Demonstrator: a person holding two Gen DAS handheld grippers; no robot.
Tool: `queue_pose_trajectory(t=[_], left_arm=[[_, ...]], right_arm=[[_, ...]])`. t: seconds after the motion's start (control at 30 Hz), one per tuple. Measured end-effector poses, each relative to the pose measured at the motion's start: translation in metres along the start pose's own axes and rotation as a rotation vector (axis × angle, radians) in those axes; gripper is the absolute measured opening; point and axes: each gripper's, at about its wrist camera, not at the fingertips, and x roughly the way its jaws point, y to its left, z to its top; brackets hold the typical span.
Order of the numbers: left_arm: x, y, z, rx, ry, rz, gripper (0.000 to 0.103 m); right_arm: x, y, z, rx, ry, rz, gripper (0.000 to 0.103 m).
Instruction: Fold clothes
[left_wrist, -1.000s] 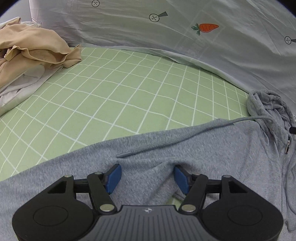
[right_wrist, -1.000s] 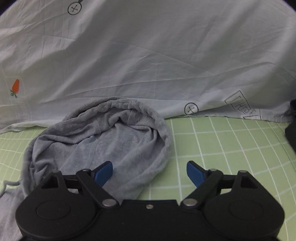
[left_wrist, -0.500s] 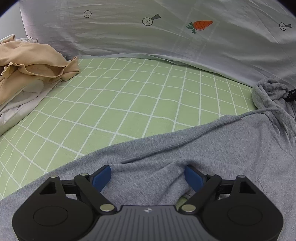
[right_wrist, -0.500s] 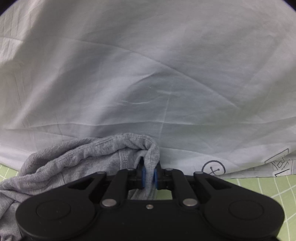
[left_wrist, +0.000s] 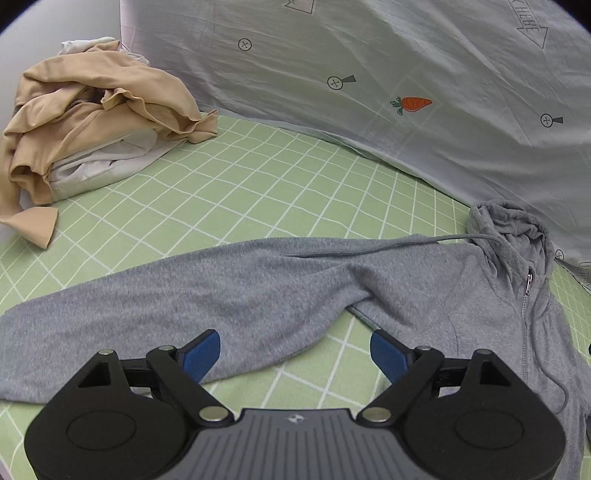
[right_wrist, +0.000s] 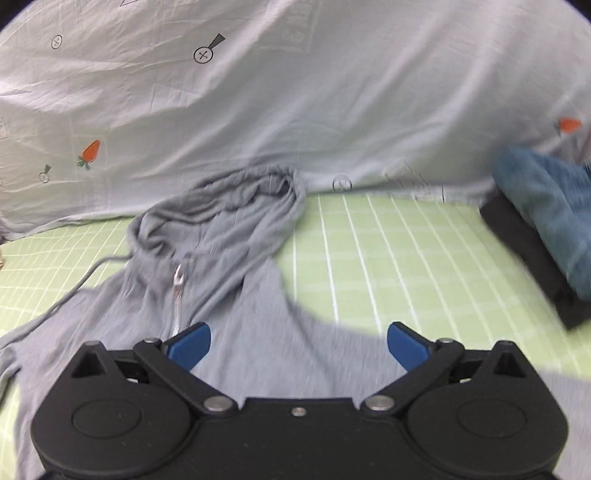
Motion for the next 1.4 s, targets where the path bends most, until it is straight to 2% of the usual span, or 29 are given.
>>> queue_pose_trajectory(t=[0.1, 0.2, 0.3, 0.33, 0.37, 0.43, 0.47, 0.53, 0.57, 0.63, 0.7, 0.73, 0.77, 0.87, 0.97, 1.03, 1.1, 1.17, 1.27, 1.4], left_arm=[[-0.030, 0.011, -0.022, -0.042, -0.022, -0.005, 0.087], [-0.049, 0.020, -0.043, -0.031, 0.002, 0.031, 0.079], [-0.061, 0.028, -0.057, -0.007, 0.040, 0.051, 0.069], [-0.066, 0.031, -0.060, -0.007, 0.044, 0.051, 0.067], [-0.071, 0.036, -0.062, -0.012, 0.044, 0.048, 0.066], [-0.080, 0.042, -0.065, -0.005, 0.037, 0.042, 0.066], [-0.084, 0.044, -0.065, 0.007, 0.032, 0.040, 0.066], [-0.090, 0.049, -0.065, 0.040, 0.023, 0.039, 0.066], [-0.090, 0.054, -0.064, 0.057, 0.023, 0.041, 0.066], [-0.091, 0.064, -0.062, 0.087, 0.024, 0.042, 0.066], [-0.084, 0.080, -0.058, 0.098, 0.040, 0.031, 0.067], [-0.078, 0.089, -0.054, 0.097, 0.055, 0.032, 0.067], [-0.072, 0.098, -0.049, 0.093, 0.071, 0.039, 0.067], [-0.052, 0.132, -0.037, 0.090, 0.089, 0.048, 0.067], [-0.027, 0.167, -0.029, 0.057, 0.130, 0.080, 0.067], [-0.016, 0.187, -0.027, 0.047, 0.148, 0.105, 0.068], [-0.006, 0.207, -0.025, 0.043, 0.162, 0.133, 0.068], [0.003, 0.227, -0.023, 0.038, 0.176, 0.160, 0.068], [0.010, 0.244, -0.019, 0.078, 0.159, 0.153, 0.079], [0.015, 0.256, -0.017, 0.122, 0.149, 0.131, 0.090]], right_arm=[[-0.024, 0.001, -0.049, 0.017, 0.080, 0.069, 0.102], [-0.044, 0.012, -0.081, -0.024, 0.092, 0.102, 0.097], [-0.057, 0.022, -0.101, -0.032, 0.112, 0.145, 0.081], [-0.061, 0.026, -0.104, -0.032, 0.113, 0.157, 0.071], [-0.064, 0.030, -0.107, -0.034, 0.113, 0.170, 0.060], [-0.066, 0.042, -0.111, -0.043, 0.107, 0.193, 0.050], [-0.063, 0.049, -0.111, -0.046, 0.107, 0.195, 0.041], [-0.059, 0.062, -0.111, -0.051, 0.107, 0.200, 0.033], [-0.056, 0.069, -0.111, -0.054, 0.106, 0.200, 0.033], [-0.048, 0.083, -0.111, -0.064, 0.106, 0.181, 0.031], [-0.039, 0.097, -0.111, -0.082, 0.113, 0.124, 0.025], [-0.037, 0.102, -0.111, -0.095, 0.107, 0.086, 0.012], [-0.037, 0.106, -0.112, -0.109, 0.103, 0.050, 0.004], [-0.051, 0.103, -0.111, -0.085, 0.081, -0.053, 0.004], [-0.072, 0.091, -0.113, -0.063, 0.054, -0.274, 0.004], [-0.076, 0.084, -0.115, -0.053, 0.079, -0.416, 0.005], [-0.080, 0.086, -0.117, -0.054, 0.091, -0.487, 0.015], [-0.082, 0.100, -0.120, -0.046, 0.067, -0.487, 0.053], [-0.081, 0.132, -0.123, -0.010, 0.053, -0.436, 0.054], [-0.067, 0.193, -0.127, -0.077, 0.065, -0.324, 0.054]])
